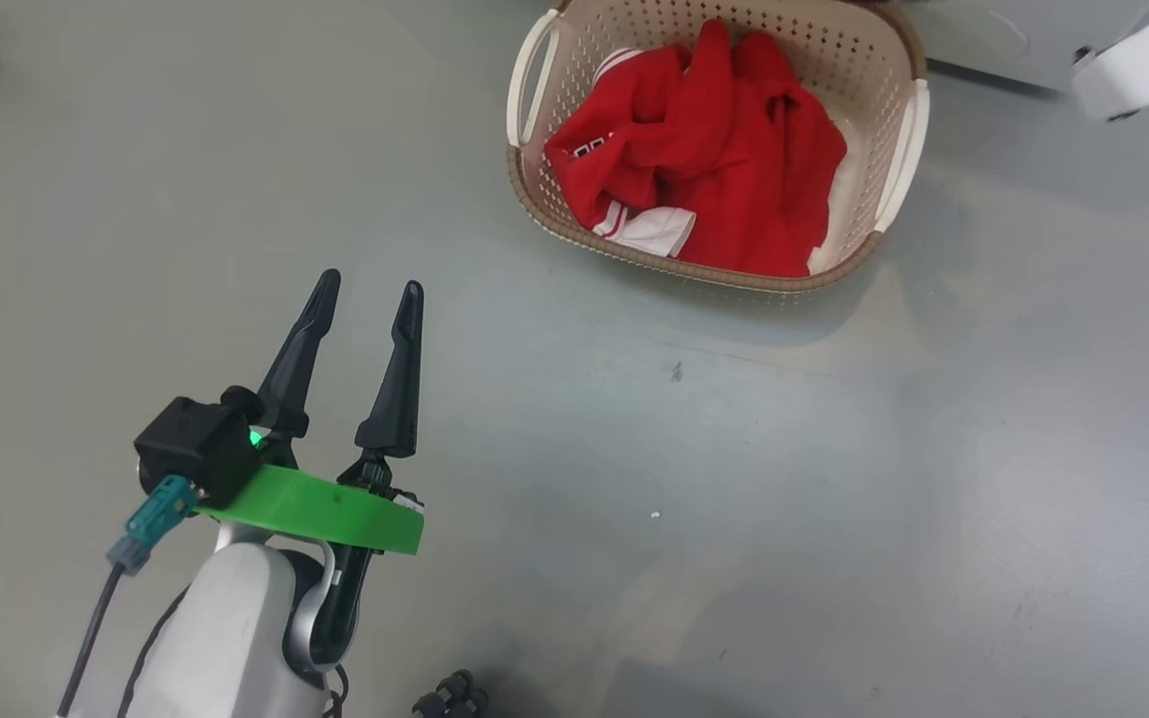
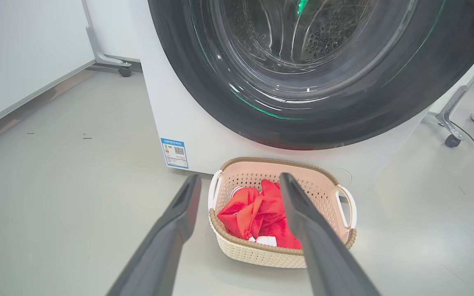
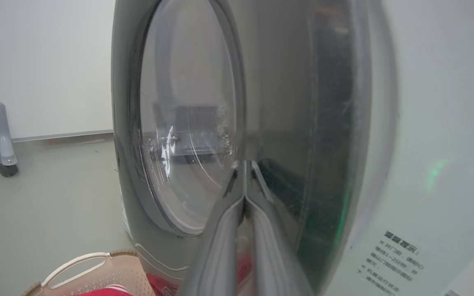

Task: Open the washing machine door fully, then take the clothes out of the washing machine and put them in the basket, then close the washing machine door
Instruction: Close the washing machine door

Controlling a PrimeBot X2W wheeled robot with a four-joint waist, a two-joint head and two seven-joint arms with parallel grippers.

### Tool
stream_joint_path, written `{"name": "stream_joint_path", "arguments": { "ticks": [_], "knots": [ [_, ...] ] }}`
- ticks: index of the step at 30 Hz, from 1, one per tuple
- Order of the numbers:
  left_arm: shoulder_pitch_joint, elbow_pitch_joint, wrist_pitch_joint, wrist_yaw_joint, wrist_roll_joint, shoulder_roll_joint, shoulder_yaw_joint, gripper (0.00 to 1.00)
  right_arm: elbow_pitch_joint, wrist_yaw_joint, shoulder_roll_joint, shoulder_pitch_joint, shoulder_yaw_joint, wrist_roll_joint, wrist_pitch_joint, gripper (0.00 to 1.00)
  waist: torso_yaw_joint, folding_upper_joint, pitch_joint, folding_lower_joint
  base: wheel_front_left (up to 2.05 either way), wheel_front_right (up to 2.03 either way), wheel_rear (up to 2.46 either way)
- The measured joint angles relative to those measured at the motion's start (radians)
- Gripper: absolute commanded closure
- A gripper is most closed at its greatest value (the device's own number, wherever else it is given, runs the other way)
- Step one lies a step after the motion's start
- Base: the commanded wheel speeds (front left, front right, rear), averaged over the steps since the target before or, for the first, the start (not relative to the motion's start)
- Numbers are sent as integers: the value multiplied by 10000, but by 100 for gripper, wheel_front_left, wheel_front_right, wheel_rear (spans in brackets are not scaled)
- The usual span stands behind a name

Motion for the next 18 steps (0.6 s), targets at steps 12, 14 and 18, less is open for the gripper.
{"name": "stream_joint_path", "arguments": {
  "ticks": [12,14,18],
  "knots": [
    [-153,-12,0,-2,-543,-21,-182,0,736,0,-370,-1220,-267,67,286,100,445,0,430,-1,0,0,0],
    [-156,-12,0,-2,-598,-25,-167,0,922,-6,-362,-1403,-326,67,288,100,489,0,474,-1,0,0,0],
    [-163,-15,0,-2,-669,-27,-155,0,1197,-113,-174,-1666,-441,69,397,100,490,0,557,-1,0,0,0]
  ]
}}
